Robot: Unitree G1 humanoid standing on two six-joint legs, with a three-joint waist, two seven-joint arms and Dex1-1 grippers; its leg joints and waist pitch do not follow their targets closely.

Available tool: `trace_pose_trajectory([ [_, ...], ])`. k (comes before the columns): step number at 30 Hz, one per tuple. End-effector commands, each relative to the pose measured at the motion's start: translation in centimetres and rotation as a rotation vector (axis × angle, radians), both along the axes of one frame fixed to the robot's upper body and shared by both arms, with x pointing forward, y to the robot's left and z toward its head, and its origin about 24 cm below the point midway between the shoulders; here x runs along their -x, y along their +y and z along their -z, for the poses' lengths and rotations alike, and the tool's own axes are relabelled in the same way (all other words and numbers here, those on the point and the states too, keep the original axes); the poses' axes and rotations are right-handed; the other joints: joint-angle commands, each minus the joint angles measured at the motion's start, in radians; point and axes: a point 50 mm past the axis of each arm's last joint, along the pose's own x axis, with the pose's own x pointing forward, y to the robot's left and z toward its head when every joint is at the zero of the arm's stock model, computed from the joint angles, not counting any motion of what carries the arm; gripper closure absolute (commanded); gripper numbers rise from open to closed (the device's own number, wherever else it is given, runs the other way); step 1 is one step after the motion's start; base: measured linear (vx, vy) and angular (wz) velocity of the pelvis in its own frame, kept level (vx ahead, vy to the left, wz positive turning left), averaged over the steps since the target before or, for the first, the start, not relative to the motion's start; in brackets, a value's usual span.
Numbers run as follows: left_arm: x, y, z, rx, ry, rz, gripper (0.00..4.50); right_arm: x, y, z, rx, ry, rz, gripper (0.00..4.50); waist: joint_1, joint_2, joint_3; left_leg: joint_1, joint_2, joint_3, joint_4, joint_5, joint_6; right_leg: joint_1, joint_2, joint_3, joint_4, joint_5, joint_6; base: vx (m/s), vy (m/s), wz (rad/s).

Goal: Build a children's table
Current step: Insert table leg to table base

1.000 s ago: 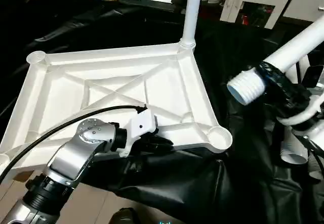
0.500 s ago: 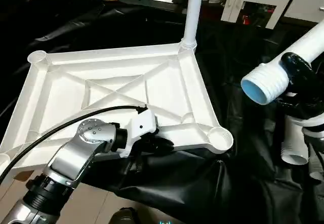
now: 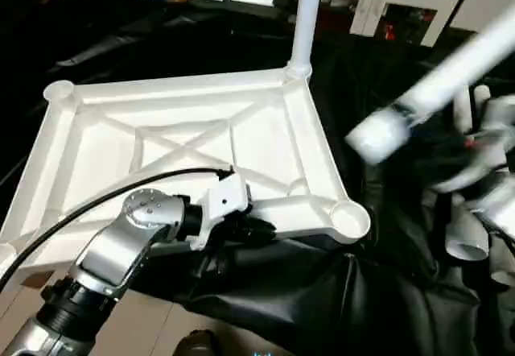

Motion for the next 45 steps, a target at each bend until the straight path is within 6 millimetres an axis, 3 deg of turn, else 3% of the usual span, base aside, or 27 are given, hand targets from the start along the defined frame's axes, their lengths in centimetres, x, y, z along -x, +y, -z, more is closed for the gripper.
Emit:
trace_pose_trajectory([
  [1,0.2,-0.7,-0.3,0.016,-0.041,0.022,4.5,0.2,1.0,-0.2,0.207,-0.091,0.015,2.57,0.0,-0.015,-0.073,0.007,0.004,0.0,-0.041,0.109,0.13,0.079,-0.03,0.034,-0.034,0.086,-0.258,0.0,0.0,0.0],
  [2,0.2,-0.7,-0.3,0.016,-0.041,0.022,4.5,0.2,1.0,-0.2,0.207,-0.091,0.015,2.57,-0.001,-0.015,-0.071,0.007,0.002,0.001,-0.041,0.111,0.13,0.08,-0.029,0.035,-0.034,0.098,-0.254,0.0,0.0,0.0],
  [3,0.1,-0.9,-0.3,0.02,-0.058,0.011,4.5,0.3,1.4,0.4,0.321,-0.138,0.009,2.57,0.0,-0.011,-0.073,0.007,0.004,0.0,-0.041,0.098,0.134,0.079,-0.032,0.035,-0.033,0.098,-0.259,0.0,0.0,0.0],
  [6,0.2,-1.1,-0.3,0.025,-0.07,0.007,4.5,0.6,2.0,1.1,0.486,-0.223,-0.02,2.57,-0.003,-0.014,-0.068,0.005,0.006,0.001,-0.043,0.052,0.126,0.081,-0.033,0.036,-0.04,0.055,-0.259,0.0,0.0,0.0],
  [9,0.1,-1.2,-0.3,0.023,-0.082,0.005,4.5,0.6,2.2,1.2,0.526,-0.263,-0.031,2.57,-0.005,-0.017,-0.068,0.004,0.007,0.001,-0.045,0.021,0.125,0.082,-0.035,0.039,-0.042,0.029,-0.259,0.0,0.0,0.0],
  [13,-0.1,-1.1,-0.3,0.018,-0.114,-0.011,4.5,0.9,2.0,1.4,0.596,-0.313,-0.045,2.57,-0.005,-0.017,-0.071,0.005,0.008,-0.001,-0.041,0.042,0.145,0.082,-0.034,0.04,-0.036,0.068,-0.267,0.0,0.0,0.0],
  [17,0.0,-1.1,-0.3,0.024,-0.114,-0.019,4.5,1.7,1.6,2.0,0.615,-0.304,-0.094,2.57,-0.004,-0.016,-0.072,0.004,0.01,-0.001,-0.039,0.037,0.169,0.083,-0.035,0.04,-0.035,0.079,-0.28,0.0,0.0,0.0],
  [23,0.1,-1.0,-0.2,0.017,-0.11,-0.014,4.5,2.9,0.8,3.1,0.707,-0.279,-0.175,2.57,-0.005,-0.017,-0.067,0.004,0.012,-0.003,-0.042,-0.03,0.145,0.082,-0.037,0.041,-0.045,-0.032,-0.263,0.0,0.0,0.0],
  [27,0.1,-1.0,-0.1,0.017,-0.112,-0.013,4.5,2.7,0.4,3.4,0.741,-0.295,-0.145,2.57,-0.01,-0.016,-0.07,0.004,0.011,-0.004,-0.041,-0.033,0.134,0.08,-0.037,0.041,-0.046,-0.038,-0.261,0.0,0.0,0.0],
  [34,0.0,-1.0,-0.2,0.016,-0.112,-0.009,4.5,2.1,0.6,3.6,0.751,-0.328,-0.099,2.57,-0.01,-0.013,-0.076,0.003,0.01,-0.004,-0.035,0.008,0.165,0.082,-0.035,0.039,-0.035,0.053,-0.292,0.0,0.0,0.0],
  [41,0.0,-1.0,-0.2,0.014,-0.111,-0.008,4.5,1.9,1.5,4.7,0.761,-0.336,-0.147,2.57,-0.019,-0.014,-0.07,0.003,0.011,-0.005,-0.039,-0.041,0.144,0.081,-0.038,0.039,-0.043,-0.034,-0.28,0.0,0.0,0.0],
  [45,0.0,-1.0,-0.2,0.015,-0.109,-0.008,4.5,1.7,2.1,5.2,0.762,-0.351,-0.163,2.57,-0.023,-0.015,-0.07,0.002,0.011,-0.006,-0.04,-0.041,0.141,0.08,-0.038,0.039,-0.044,-0.039,-0.274,0.0,0.0,0.0],
])
